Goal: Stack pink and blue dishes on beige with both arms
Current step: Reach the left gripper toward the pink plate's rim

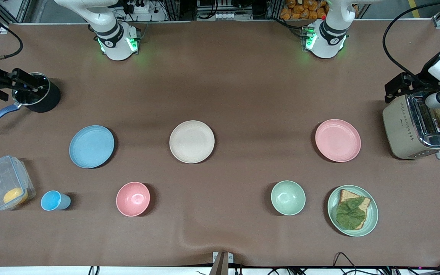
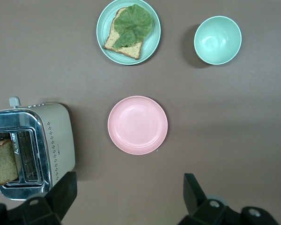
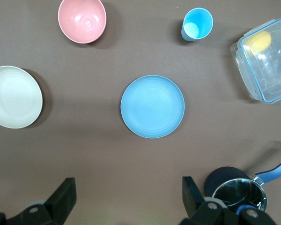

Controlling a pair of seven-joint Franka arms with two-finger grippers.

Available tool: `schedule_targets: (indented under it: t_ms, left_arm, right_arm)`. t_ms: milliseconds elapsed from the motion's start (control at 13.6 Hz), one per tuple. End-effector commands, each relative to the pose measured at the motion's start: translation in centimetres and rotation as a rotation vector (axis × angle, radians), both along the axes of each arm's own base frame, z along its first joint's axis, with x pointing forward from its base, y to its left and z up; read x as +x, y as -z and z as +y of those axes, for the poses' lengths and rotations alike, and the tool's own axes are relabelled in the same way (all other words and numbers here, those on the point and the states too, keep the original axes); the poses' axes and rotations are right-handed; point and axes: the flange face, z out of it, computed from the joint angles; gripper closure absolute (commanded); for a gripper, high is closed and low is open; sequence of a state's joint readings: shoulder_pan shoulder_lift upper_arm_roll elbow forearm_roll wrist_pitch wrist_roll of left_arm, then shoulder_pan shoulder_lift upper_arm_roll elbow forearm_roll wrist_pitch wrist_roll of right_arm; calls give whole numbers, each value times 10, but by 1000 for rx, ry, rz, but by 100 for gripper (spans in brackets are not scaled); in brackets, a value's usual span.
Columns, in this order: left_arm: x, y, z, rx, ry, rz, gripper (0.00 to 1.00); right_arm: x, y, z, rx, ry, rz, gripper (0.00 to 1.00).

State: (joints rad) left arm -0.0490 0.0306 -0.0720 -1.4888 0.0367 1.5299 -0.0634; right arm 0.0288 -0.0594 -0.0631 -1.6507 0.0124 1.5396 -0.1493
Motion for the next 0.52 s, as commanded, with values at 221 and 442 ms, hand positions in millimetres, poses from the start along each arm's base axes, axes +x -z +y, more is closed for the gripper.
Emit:
schedule_targets:
  t_ms: [221, 442]
  left_arm:
    - [3, 5, 10, -10, 1, 21, 0]
    - [18, 39, 13, 33, -2, 62, 0]
  right_arm:
    - [2, -3, 0, 1, 7, 7, 0]
    - [2, -3, 1, 1, 4, 5, 0]
